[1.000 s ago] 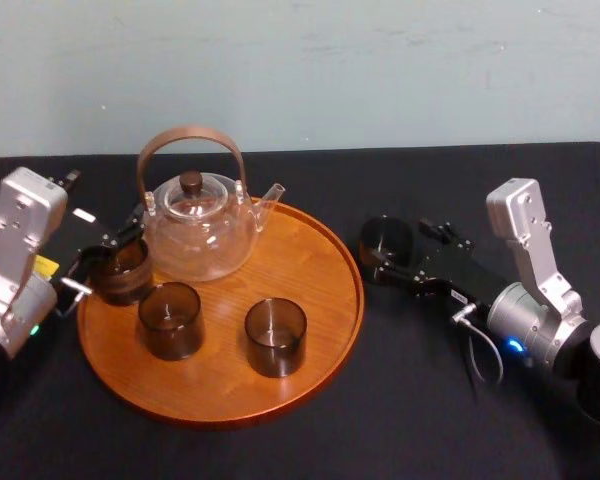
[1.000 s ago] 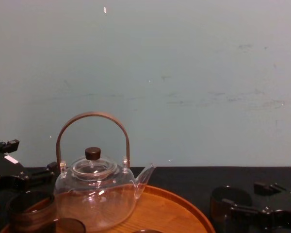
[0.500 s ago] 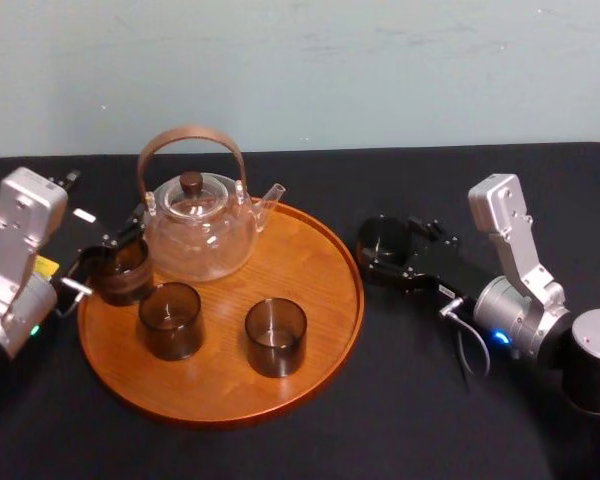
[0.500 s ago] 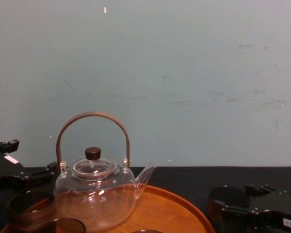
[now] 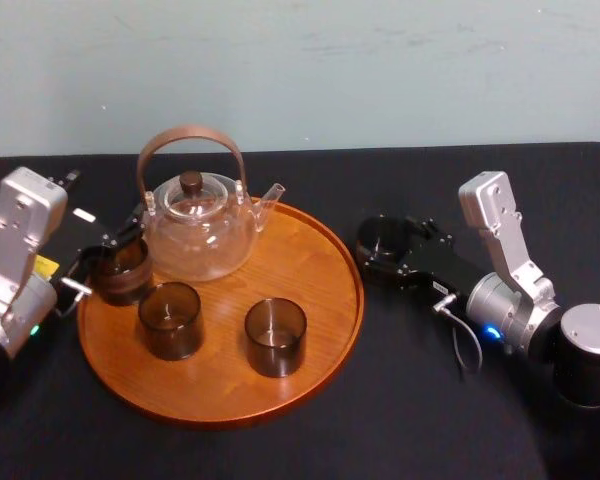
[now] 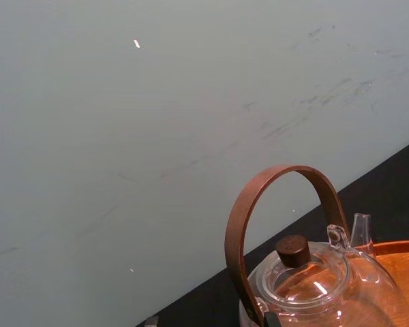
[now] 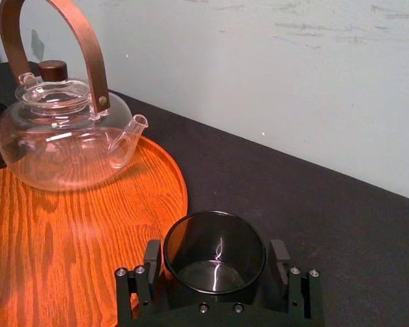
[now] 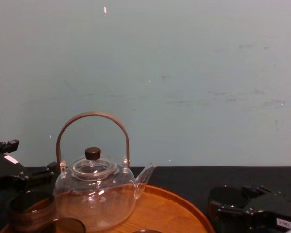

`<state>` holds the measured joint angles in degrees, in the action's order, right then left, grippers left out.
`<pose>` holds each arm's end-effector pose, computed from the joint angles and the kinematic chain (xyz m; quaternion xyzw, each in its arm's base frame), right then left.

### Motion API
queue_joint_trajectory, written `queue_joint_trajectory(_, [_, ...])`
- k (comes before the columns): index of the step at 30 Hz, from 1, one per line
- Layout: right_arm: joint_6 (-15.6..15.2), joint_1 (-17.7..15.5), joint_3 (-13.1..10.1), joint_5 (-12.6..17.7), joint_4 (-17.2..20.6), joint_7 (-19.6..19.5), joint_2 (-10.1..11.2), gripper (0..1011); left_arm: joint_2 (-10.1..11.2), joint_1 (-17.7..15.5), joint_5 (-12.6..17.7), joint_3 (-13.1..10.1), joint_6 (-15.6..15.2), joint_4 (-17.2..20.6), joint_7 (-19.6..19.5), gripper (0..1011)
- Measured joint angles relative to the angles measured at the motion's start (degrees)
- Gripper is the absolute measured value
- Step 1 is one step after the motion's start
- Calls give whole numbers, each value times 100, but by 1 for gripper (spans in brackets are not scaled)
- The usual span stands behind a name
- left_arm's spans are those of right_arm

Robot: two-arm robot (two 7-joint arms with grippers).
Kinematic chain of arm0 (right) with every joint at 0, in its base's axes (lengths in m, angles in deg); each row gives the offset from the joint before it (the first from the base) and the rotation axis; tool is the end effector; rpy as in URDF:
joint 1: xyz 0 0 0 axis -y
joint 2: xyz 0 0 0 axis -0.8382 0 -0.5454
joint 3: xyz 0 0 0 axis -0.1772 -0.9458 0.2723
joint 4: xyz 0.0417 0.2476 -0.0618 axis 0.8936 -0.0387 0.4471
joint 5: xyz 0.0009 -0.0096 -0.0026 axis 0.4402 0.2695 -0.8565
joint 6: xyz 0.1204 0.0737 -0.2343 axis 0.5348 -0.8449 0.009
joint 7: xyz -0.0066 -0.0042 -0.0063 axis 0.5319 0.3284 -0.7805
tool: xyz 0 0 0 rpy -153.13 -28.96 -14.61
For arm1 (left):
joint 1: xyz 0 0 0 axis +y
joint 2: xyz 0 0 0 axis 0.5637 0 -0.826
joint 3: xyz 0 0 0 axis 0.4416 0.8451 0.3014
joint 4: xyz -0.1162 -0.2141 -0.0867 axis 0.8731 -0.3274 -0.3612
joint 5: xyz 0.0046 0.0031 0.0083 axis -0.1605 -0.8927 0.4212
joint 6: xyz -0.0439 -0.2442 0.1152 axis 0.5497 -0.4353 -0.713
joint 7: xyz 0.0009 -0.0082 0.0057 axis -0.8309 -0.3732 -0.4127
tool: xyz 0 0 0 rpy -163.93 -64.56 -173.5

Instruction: Pick up the glass from the table and place it on the tray.

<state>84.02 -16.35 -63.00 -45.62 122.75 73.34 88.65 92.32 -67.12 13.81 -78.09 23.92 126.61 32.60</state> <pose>0.3521 -0.0262 -0.2987 -0.1124 0.0179 -0.4562 0.8826 0.3197 0.0740 -0.2700 0.1415 -0.1324 0.5800 0.7913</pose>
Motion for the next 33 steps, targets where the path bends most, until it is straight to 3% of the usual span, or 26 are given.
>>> queue_joint_trajectory(8, [0, -11, -1, 4, 20, 1, 10, 899, 0, 0, 0, 0, 0, 0, 0, 1001])
queue_joint_trajectory(23, [-49, -73, -75, 126, 134, 84, 55, 898, 0, 0, 0, 0, 0, 0, 0, 1001])
queue_joint_trajectory(33, [-87, -180, -117, 111, 549, 45, 190, 898, 0, 0, 0, 0, 0, 0, 0, 1001])
